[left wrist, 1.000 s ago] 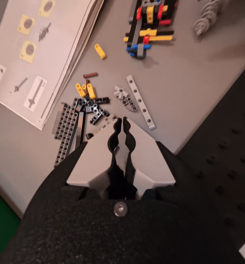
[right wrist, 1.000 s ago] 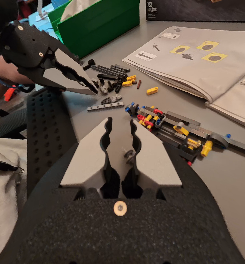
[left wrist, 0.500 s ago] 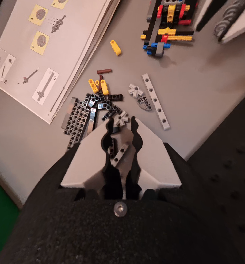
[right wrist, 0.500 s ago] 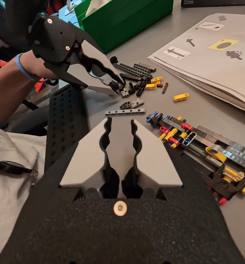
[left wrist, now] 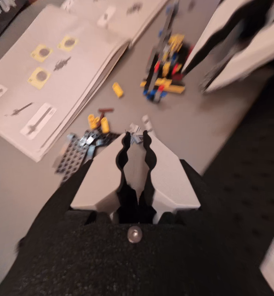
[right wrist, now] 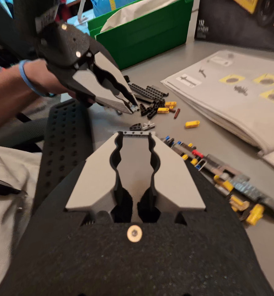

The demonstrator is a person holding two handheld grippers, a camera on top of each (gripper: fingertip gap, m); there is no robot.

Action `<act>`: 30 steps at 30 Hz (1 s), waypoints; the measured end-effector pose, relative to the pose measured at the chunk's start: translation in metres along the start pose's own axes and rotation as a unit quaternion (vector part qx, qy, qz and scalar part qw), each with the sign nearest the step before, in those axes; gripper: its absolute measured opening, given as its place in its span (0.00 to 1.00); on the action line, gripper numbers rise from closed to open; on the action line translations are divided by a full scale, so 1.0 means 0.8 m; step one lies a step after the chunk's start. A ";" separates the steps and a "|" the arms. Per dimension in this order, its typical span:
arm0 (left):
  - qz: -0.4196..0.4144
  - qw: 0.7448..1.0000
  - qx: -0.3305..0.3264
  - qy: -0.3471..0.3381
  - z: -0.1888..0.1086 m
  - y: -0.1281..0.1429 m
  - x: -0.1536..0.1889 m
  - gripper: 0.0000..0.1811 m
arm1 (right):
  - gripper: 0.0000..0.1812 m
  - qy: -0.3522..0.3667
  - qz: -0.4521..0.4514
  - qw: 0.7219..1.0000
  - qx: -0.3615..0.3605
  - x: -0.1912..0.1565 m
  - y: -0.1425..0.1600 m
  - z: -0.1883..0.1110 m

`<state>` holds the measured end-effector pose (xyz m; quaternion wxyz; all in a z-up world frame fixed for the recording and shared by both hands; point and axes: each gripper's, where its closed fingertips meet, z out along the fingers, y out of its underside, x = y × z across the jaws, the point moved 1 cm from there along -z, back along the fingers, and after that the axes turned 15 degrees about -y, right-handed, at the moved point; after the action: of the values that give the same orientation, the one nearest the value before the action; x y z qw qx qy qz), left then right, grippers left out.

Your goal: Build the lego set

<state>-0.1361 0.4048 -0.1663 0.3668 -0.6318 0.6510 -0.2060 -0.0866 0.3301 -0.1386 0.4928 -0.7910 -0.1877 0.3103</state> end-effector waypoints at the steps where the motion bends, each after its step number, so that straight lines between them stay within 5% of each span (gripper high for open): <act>1: -0.045 0.998 0.023 0.045 -0.007 -0.018 0.011 0.08 | 0.19 -0.002 -0.040 0.999 -0.011 -0.004 -0.005 0.001; 6: -0.184 0.935 0.032 0.300 -0.033 -0.076 0.060 0.08 | 0.20 -0.009 -0.209 0.973 -0.092 -0.019 -0.024 -0.008; 11: -0.182 0.863 -0.036 0.469 -0.051 -0.094 0.090 0.07 | 0.10 -0.039 -0.327 0.937 -0.114 -0.043 -0.044 -0.022; 17: -0.160 0.832 -0.075 0.525 -0.053 -0.101 0.102 0.07 | 0.05 -0.077 -0.343 0.927 -0.130 -0.058 -0.034 -0.030; 20: -0.129 0.847 -0.080 0.510 -0.046 -0.098 0.096 0.07 | 0.07 -0.074 -0.338 0.929 -0.134 -0.054 -0.030 -0.032; 30: -0.113 0.830 -0.098 0.537 -0.049 -0.097 0.105 0.07 | 0.04 -0.070 -0.352 0.922 -0.148 -0.052 -0.026 -0.025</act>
<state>-0.1070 0.3060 -0.1023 -0.1300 -0.5234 0.6864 -0.4878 -0.1039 0.3013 -0.1007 0.4336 -0.7140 -0.5316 0.1398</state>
